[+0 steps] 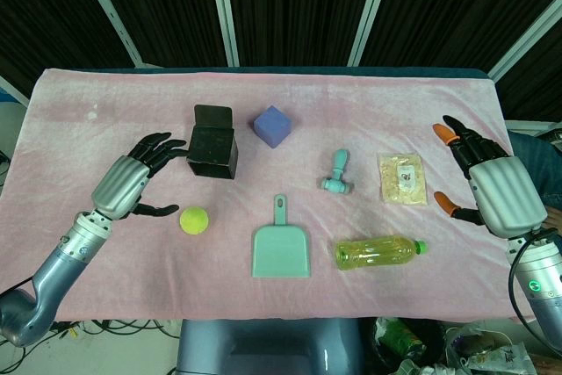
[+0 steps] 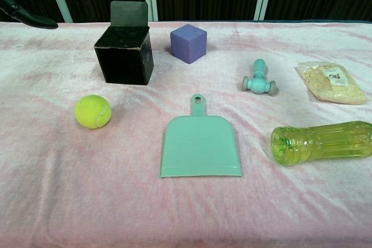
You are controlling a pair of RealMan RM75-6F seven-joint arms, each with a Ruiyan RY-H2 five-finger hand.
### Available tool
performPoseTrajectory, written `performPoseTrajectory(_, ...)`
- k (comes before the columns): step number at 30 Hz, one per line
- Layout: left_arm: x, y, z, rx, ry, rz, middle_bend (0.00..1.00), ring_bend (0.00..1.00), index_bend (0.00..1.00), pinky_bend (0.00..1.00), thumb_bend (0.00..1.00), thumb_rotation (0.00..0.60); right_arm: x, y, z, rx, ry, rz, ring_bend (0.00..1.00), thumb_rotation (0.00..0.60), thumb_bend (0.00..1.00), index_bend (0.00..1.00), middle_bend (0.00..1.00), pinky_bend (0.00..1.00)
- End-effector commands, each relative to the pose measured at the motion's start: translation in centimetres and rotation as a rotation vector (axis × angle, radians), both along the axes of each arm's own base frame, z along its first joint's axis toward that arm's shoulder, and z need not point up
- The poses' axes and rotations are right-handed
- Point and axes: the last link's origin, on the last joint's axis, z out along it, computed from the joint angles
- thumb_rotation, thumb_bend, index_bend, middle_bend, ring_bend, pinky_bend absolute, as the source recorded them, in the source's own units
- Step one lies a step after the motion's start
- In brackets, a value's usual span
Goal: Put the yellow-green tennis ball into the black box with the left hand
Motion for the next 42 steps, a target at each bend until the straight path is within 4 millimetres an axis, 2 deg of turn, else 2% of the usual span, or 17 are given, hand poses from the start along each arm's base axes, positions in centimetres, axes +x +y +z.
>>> performPoseTrajectory(1,-0.3,-0.2,0.1,-0.003,-0.004,0.009,0.14,0.02,0.19,0.08,0.08,0.600,-0.3,0.3,-0.2,0.004,0.001,-0.012,0.14,0.600,0.19,0.06,0.03,0.24)
performPoseTrajectory(9,-0.7,-0.7,0.1,0.007,0.035,0.011,0.14,0.02,0.19,0.08,0.08,0.600,-1.2,0.8,-0.5,0.004,-0.007,-0.037,0.14,0.600,0.19,0.06,0.03,0.25)
performPoseTrajectory(22,-1.8,-1.4,-0.2,0.068,0.121,0.025,0.14,0.02,0.19,0.08,0.08,0.600,-1.8,1.3,0.4,-0.017,-0.010,-0.059,0.14,0.600,0.19,0.06,0.03,0.25)
performPoseTrajectory(25,-2.2,-2.0,-0.1,0.090,0.149,0.028,0.14,0.02,0.19,0.08,0.08,0.600,-1.9,1.9,0.3,-0.016,0.014,-0.070,0.14,0.600,0.19,0.06,0.03,0.25)
performPoseTrajectory(29,-3.4,-3.6,1.3,0.171,0.220,0.050,0.14,0.02,0.19,0.08,0.08,0.600,-2.4,2.7,0.7,-0.024,0.061,-0.096,0.14,0.600,0.19,0.06,0.03,0.25)
performPoseTrajectory(34,-5.3,-6.6,4.6,0.291,0.261,0.120,0.14,0.02,0.20,0.08,0.08,0.600,-3.9,5.1,1.8,-0.050,0.102,-0.179,0.14,0.600,0.19,0.06,0.03,0.25)
performPoseTrajectory(35,-7.2,-8.1,5.8,0.319,0.300,0.187,0.14,0.02,0.20,0.08,0.08,0.600,-5.0,6.8,1.4,-0.053,0.119,-0.220,0.14,0.600,0.19,0.06,0.03,0.25)
performPoseTrajectory(36,-8.1,-9.1,6.3,0.314,0.315,0.223,0.14,0.02,0.20,0.08,0.08,0.600,-5.7,8.0,0.7,-0.054,0.124,-0.231,0.14,0.600,0.18,0.06,0.03,0.25)
performPoseTrajectory(39,-9.5,-10.3,6.9,0.291,0.321,0.282,0.14,0.02,0.20,0.08,0.08,0.600,-6.8,9.4,-0.4,-0.062,0.137,-0.244,0.14,0.600,0.19,0.06,0.03,0.25)
performPoseTrajectory(42,-11.1,-11.3,7.5,0.272,0.302,0.338,0.14,0.02,0.20,0.08,0.08,0.600,-8.9,10.8,-1.7,-0.088,0.189,-0.271,0.14,0.600,0.19,0.06,0.03,0.25)
